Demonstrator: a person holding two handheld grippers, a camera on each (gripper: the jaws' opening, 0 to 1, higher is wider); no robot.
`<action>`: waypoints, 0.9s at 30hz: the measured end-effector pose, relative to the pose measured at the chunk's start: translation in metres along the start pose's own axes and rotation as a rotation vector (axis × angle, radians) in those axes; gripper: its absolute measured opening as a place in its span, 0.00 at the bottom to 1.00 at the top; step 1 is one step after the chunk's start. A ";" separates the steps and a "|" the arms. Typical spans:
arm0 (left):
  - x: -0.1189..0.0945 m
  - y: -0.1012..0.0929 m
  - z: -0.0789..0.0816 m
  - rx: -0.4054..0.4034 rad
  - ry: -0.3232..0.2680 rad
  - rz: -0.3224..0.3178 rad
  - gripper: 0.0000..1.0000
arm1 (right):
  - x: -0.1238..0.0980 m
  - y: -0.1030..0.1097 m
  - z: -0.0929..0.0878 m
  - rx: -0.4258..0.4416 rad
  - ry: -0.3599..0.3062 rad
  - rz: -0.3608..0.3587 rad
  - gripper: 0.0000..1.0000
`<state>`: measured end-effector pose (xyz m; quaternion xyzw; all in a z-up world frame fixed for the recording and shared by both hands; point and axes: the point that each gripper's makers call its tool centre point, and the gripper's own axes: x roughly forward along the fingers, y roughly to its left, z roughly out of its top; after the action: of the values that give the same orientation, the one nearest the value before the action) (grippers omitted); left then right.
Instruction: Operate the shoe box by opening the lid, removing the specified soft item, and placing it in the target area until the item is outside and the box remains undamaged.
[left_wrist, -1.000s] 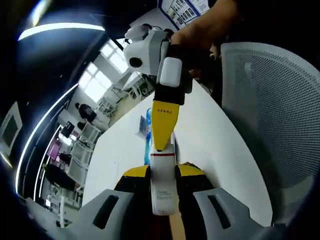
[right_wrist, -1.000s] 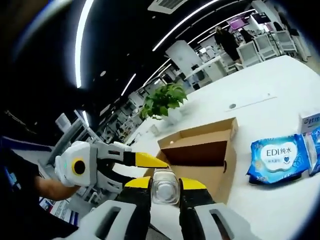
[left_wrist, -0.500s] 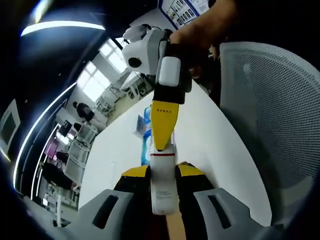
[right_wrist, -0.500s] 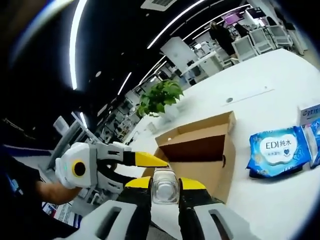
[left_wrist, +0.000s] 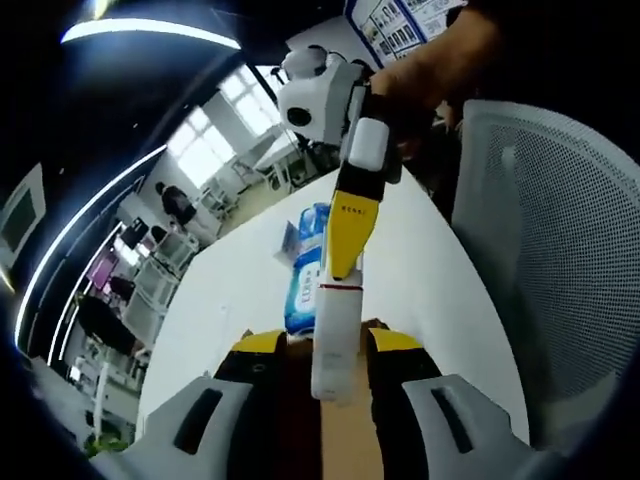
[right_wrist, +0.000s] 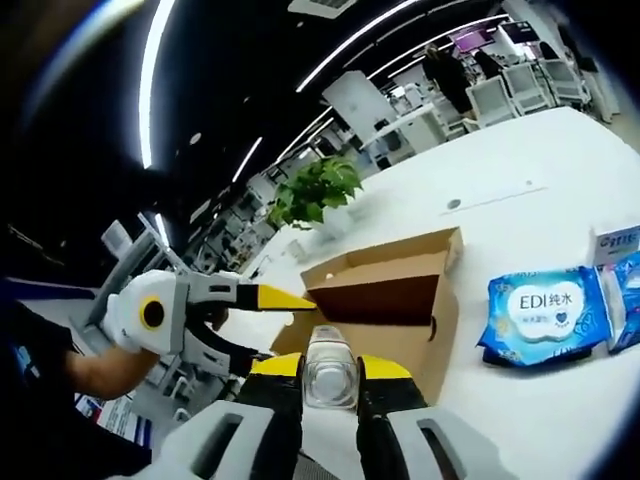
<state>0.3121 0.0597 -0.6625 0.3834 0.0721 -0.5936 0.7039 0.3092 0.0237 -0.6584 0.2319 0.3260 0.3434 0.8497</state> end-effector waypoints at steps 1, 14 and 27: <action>-0.001 0.001 -0.001 -0.027 0.001 0.002 0.34 | 0.000 -0.001 0.001 -0.008 0.000 -0.001 0.15; -0.010 0.001 -0.020 -0.215 0.036 0.006 0.45 | -0.012 -0.015 0.016 -0.164 0.030 -0.026 0.15; -0.026 -0.001 -0.037 -0.377 0.060 0.036 0.58 | -0.029 -0.029 0.042 -0.446 0.078 -0.044 0.16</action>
<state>0.3171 0.1030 -0.6744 0.2633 0.1961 -0.5451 0.7714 0.3358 -0.0233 -0.6364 0.0177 0.2794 0.3969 0.8741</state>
